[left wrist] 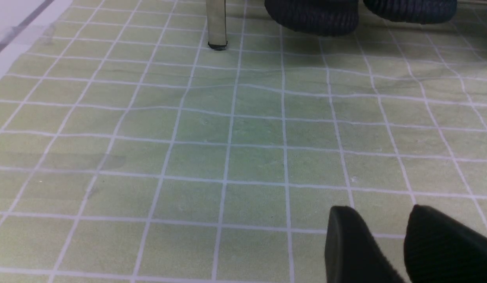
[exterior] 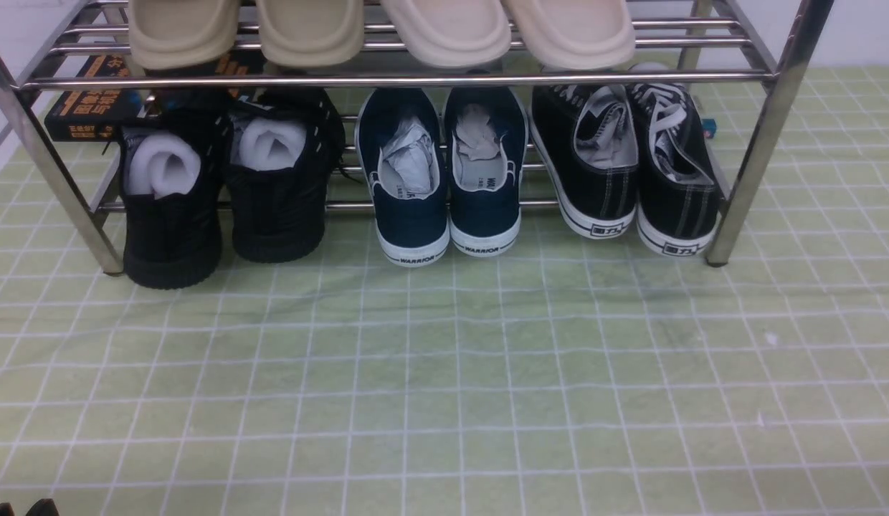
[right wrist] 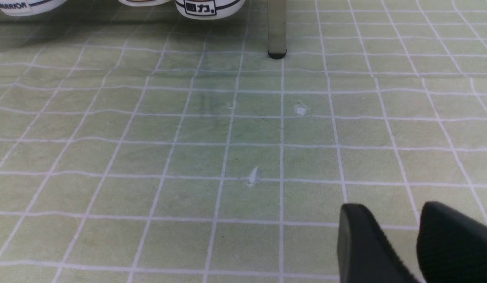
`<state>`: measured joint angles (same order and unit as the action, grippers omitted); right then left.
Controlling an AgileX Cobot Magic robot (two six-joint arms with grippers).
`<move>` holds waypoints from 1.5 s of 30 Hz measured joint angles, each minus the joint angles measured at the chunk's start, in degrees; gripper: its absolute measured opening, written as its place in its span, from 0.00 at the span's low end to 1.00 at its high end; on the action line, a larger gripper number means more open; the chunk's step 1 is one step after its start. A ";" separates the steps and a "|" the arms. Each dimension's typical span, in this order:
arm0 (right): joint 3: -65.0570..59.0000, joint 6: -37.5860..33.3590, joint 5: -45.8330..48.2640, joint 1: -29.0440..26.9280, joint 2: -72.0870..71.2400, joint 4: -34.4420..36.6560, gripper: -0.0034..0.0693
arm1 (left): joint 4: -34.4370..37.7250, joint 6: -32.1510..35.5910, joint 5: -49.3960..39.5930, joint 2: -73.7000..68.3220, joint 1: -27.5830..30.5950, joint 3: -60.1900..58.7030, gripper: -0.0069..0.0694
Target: Take the shoes off the shelf with your hand from the green coffee tablecloth.
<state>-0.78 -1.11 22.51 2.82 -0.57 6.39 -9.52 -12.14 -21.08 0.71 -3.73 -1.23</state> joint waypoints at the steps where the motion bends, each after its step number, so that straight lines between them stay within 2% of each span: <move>1: 0.00 0.00 0.00 0.00 0.00 0.00 0.37 | 0.00 0.00 0.00 0.00 0.00 0.00 0.41; 24: 0.00 0.00 0.00 0.00 0.00 0.00 0.37 | 0.00 0.00 0.00 0.00 0.00 0.00 0.41; 28: 0.00 0.18 0.00 0.00 0.00 2.30 0.37 | 0.00 0.00 0.00 0.00 0.00 0.00 0.41; 34: -0.36 8.10 0.80 0.00 0.00 28.27 0.37 | 0.00 0.00 0.00 0.00 0.00 0.00 0.41; 38: -0.56 8.53 0.85 0.00 0.00 38.07 0.37 | 0.00 0.00 0.00 0.00 0.00 0.00 0.41; 45: -0.56 6.69 -1.24 0.00 -0.05 47.06 0.37 | 0.00 0.00 0.00 0.00 0.00 0.00 0.41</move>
<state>-1.33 5.58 21.27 2.82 -0.62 53.45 -9.52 -12.14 -21.08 0.71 -3.73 -1.23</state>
